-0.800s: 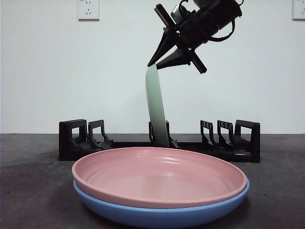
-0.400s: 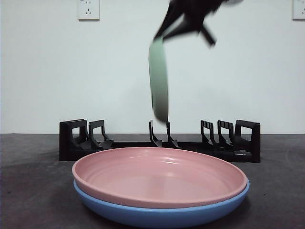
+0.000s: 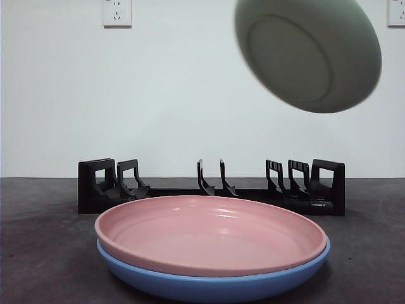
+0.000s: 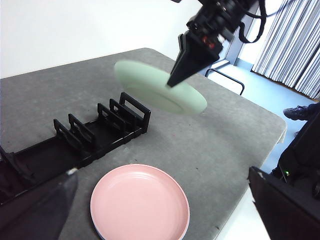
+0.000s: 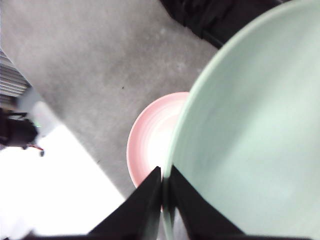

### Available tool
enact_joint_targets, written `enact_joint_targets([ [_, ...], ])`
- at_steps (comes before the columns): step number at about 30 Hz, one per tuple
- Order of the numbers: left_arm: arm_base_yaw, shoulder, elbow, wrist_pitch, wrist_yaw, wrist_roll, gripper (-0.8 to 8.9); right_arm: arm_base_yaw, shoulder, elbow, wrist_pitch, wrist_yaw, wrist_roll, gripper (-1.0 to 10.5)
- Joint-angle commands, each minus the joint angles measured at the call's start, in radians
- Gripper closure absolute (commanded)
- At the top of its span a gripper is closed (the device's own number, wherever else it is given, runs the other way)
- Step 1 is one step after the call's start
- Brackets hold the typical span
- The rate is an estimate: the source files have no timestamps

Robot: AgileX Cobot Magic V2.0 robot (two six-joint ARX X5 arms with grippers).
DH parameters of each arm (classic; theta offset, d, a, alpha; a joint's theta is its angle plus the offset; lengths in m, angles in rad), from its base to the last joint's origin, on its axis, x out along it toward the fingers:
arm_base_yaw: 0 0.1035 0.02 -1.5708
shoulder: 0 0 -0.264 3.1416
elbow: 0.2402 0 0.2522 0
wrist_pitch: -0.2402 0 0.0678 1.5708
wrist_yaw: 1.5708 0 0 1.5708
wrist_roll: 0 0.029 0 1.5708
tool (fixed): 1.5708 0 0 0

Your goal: Place the plate

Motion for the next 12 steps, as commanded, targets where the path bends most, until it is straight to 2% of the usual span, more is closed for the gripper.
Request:
enact_joint_targets([
  [1,-0.006,0.003,0.021,0.011,0.004,0.010,2.51,0.121,-0.005,0.003,-0.013,0.053,-0.027,9.4],
  [3,-0.006,0.003,0.021,0.011,0.004,0.010,2.51,0.209,-0.004,-0.021,-0.013,0.116,-0.002,9.4],
  [7,-0.006,0.003,0.021,0.011,0.004,0.010,2.51,0.389,-0.003,-0.131,0.027,0.299,0.064,9.4],
  [12,-0.006,0.003,0.021,0.011,0.004,0.010,2.51,0.495,-0.003,-0.308,0.185,0.325,0.143,9.4],
])
